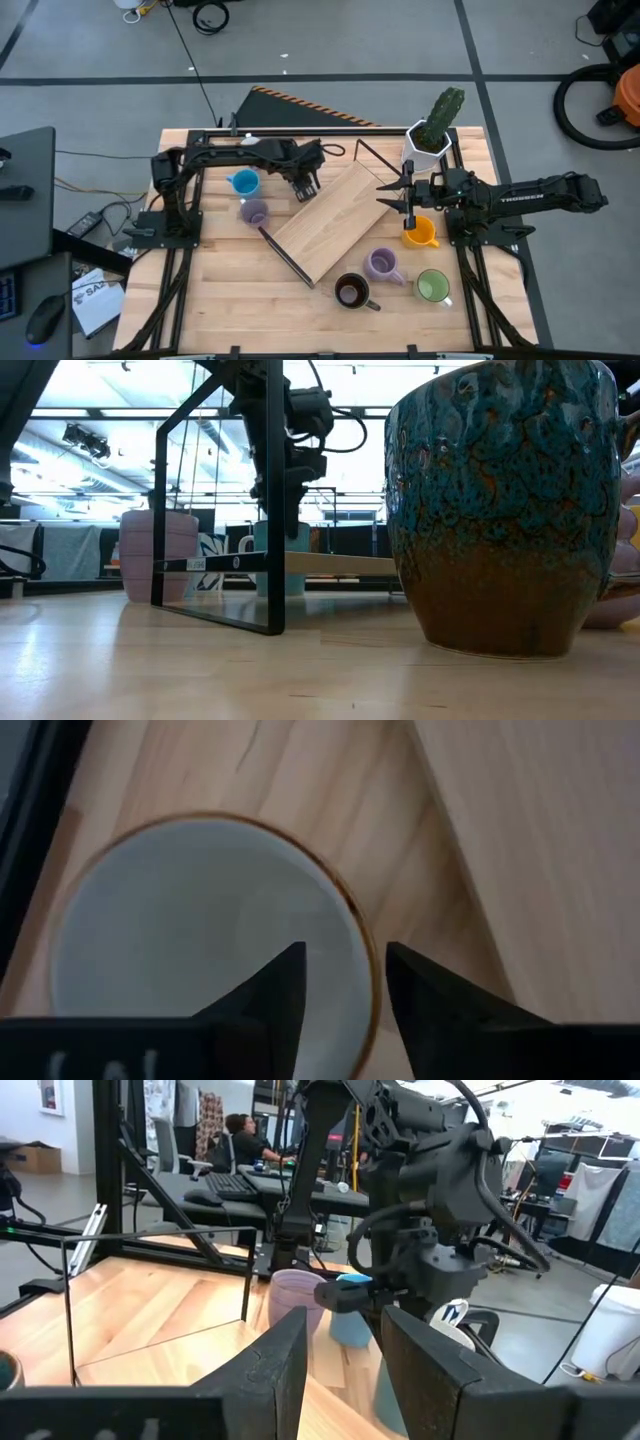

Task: Place coffee mugs
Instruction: Put the blue mug on the shelf

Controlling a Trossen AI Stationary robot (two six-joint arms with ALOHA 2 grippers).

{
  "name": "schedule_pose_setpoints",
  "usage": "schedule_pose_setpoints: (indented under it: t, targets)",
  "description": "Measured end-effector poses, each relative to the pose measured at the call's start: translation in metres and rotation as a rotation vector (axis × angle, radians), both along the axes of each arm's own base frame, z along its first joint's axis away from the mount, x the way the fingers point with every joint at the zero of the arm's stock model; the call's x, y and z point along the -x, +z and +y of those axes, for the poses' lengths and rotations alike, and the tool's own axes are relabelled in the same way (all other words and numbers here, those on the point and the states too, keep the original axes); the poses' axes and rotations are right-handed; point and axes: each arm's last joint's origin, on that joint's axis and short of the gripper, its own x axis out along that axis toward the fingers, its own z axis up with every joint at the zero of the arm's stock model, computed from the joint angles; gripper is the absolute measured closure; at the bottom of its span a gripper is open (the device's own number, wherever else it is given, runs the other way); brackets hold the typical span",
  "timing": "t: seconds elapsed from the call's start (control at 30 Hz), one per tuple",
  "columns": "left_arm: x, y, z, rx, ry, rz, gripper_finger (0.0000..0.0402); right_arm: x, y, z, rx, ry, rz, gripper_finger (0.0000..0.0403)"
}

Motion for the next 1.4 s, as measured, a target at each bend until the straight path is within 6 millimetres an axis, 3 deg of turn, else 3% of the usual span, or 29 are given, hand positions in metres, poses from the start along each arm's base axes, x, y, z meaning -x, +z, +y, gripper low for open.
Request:
schedule_pose_setpoints:
  t: [0.33,0.5,0.9,1.23,1.4]
  targets:
    - [0.001,0.001,-0.005,0.005,-0.198,0.045,0.0375,0.000,0.000,0.000,-0.024,0.001,0.002,0.0268]
    - [0.002,0.012,-0.006,0.012,-0.278,0.091,0.0375,0.000,-0.003,0.000,-0.069,0.002,0.030,0.0268]
    - [-0.015,0.073,-0.003,-0.063,-0.393,-0.073,0.0375,0.008,-0.001,0.001,-0.132,-0.006,0.039,0.0268]
    - [-0.045,0.081,-0.031,-0.108,-0.575,-0.282,0.0375,0.032,0.011,0.003,-0.132,0.000,-0.032,0.0268]
    - [-0.069,0.072,-0.031,-0.079,-0.587,-0.242,0.0375,0.033,0.011,0.003,-0.117,-0.001,-0.031,0.0268]
